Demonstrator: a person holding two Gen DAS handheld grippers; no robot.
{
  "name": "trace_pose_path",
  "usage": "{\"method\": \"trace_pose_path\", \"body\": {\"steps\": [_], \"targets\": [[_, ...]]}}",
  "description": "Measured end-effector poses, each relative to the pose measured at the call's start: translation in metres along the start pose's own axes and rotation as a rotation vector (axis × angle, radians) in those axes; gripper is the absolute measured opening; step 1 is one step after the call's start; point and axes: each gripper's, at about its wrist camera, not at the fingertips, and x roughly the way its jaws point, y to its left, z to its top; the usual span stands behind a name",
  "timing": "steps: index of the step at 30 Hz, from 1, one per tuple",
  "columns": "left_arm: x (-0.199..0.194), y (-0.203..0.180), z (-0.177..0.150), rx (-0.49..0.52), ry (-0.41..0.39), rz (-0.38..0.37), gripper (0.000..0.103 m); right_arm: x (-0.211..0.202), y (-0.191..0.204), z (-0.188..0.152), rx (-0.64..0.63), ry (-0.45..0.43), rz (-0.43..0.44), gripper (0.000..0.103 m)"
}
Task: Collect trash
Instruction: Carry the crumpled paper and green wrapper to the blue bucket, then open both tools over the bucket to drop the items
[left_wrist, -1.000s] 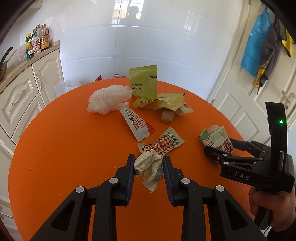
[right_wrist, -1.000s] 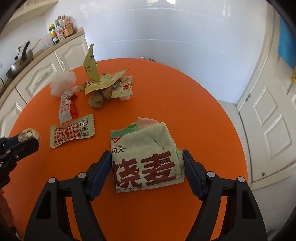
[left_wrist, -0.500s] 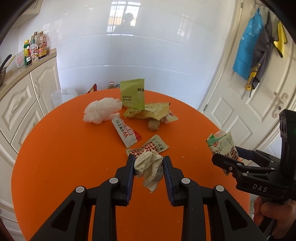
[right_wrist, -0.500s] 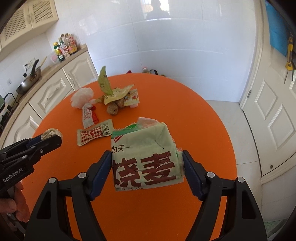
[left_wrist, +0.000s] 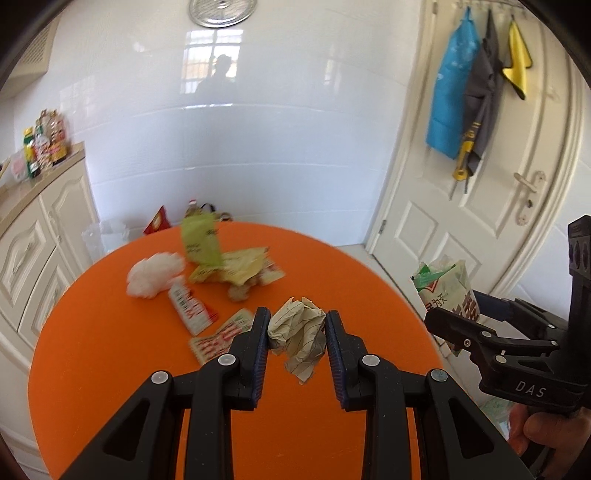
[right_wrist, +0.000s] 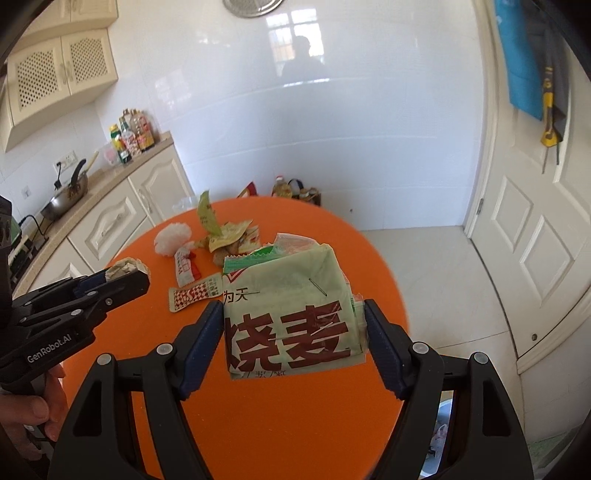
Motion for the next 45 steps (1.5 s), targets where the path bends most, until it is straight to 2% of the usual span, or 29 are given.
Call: {"method": "trace_pose_path", "body": {"steps": [5,10,14,19,24,29,36,41,42,45], "targets": [[0.002,-0.055,0.012,0.083,-0.018,-0.074,0.026,-0.047,-0.039,-0.005,0.055,-0.065,-0.076,0.076],[0.023,-0.126,0.016,0.174,0.013,-0.182,0.026,-0.092,-0.101,-0.023,0.163,-0.109,-0.193,0.075],[0.043,-0.185,0.013,0.247,0.051,-0.275,0.026,-0.122,-0.154,-0.049,0.266,-0.117,-0.293,0.075],[0.067,-0.248,0.003,0.323,0.117,-0.377,0.026,-0.141,-0.216,-0.089,0.385,-0.079,-0.405,0.075],[0.119,-0.29,-0.02,0.373,0.258,-0.43,0.026,-0.124,-0.274,-0.134,0.503,0.011,-0.446,0.075],[0.179,-0.32,-0.034,0.398,0.399,-0.443,0.026,-0.097,-0.316,-0.17,0.603,0.085,-0.448,0.075],[0.256,-0.362,-0.044,0.432,0.545,-0.425,0.026,-0.059,-0.352,-0.2,0.692,0.153,-0.421,0.075],[0.311,-0.392,-0.044,0.421,0.655,-0.424,0.028,-0.036,-0.365,-0.212,0.714,0.199,-0.41,0.077],[0.316,-0.398,-0.046,0.426,0.671,-0.418,0.029,-0.031,-0.367,-0.214,0.719,0.208,-0.413,0.077],[0.338,-0.41,-0.043,0.447,0.713,-0.387,0.043,-0.019,-0.376,-0.224,0.744,0.24,-0.412,0.08]]}}
